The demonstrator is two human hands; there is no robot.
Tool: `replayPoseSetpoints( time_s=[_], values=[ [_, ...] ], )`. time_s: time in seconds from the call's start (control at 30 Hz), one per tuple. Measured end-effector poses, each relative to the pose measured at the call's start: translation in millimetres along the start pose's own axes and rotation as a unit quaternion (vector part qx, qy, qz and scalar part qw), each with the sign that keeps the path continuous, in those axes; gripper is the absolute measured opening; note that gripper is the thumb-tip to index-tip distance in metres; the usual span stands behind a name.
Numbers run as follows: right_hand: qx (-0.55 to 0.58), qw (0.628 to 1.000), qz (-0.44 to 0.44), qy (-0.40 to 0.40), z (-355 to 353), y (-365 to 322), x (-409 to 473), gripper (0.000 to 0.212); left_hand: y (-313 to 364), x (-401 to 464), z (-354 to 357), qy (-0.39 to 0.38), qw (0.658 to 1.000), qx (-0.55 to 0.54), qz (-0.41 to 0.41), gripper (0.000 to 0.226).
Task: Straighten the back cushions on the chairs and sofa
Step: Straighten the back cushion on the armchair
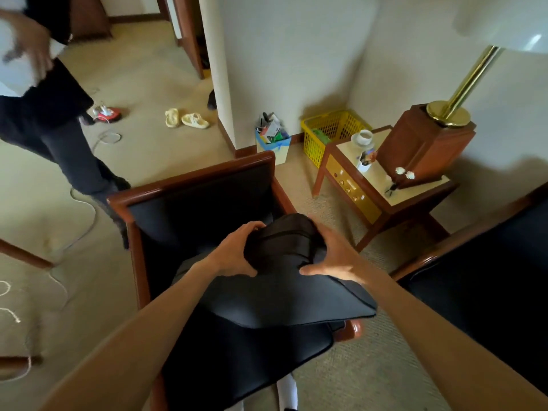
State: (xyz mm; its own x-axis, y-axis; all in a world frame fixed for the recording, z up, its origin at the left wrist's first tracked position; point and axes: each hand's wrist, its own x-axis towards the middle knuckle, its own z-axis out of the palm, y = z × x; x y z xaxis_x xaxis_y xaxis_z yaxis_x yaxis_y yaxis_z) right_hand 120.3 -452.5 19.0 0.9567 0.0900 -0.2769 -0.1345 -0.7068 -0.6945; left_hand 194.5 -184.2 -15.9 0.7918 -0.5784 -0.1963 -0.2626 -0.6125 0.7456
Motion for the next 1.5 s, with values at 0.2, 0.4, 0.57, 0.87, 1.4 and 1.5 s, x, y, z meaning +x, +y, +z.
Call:
replayPoseSetpoints(
  time_s=[0.2, 0.4, 0.57, 0.87, 1.4, 1.5],
  values=[
    [-0.065, 0.993, 0.096, 0.030, 17.2, 73.2, -28.8, 0.085, -3.5, -16.9, -6.0, 0.038, 0.999, 0.000, -0.034, 0.108],
    [-0.144, 0.989, -0.021, 0.015, -6.8, 15.5, 29.6, 0.079, -29.8, -54.2, -45.0, 0.112, 0.992, -0.047, -0.047, 0.108],
    [-0.271, 0.950, -0.153, 0.002, 8.5, -53.8, 67.7, 0.089, -47.7, -93.6, -58.8, 0.136, 0.975, -0.048, -0.169, 0.116],
    [-0.364, 0.904, -0.221, -0.036, 42.5, -51.7, 82.4, 0.105, -19.1, -54.2, -26.0, 0.048, 0.923, 0.301, -0.236, 0.130],
    [-0.154, 0.967, -0.198, 0.051, 6.7, -58.7, 60.2, 0.090, -47.9, -94.7, -65.3, 0.103, 0.933, 0.223, -0.262, 0.113],
    [-0.102, 0.964, -0.241, 0.038, 37.3, -96.5, 57.5, 0.103, -59.0, -119.2, -75.3, 0.106, 0.938, 0.202, -0.261, 0.114]
  ],
)
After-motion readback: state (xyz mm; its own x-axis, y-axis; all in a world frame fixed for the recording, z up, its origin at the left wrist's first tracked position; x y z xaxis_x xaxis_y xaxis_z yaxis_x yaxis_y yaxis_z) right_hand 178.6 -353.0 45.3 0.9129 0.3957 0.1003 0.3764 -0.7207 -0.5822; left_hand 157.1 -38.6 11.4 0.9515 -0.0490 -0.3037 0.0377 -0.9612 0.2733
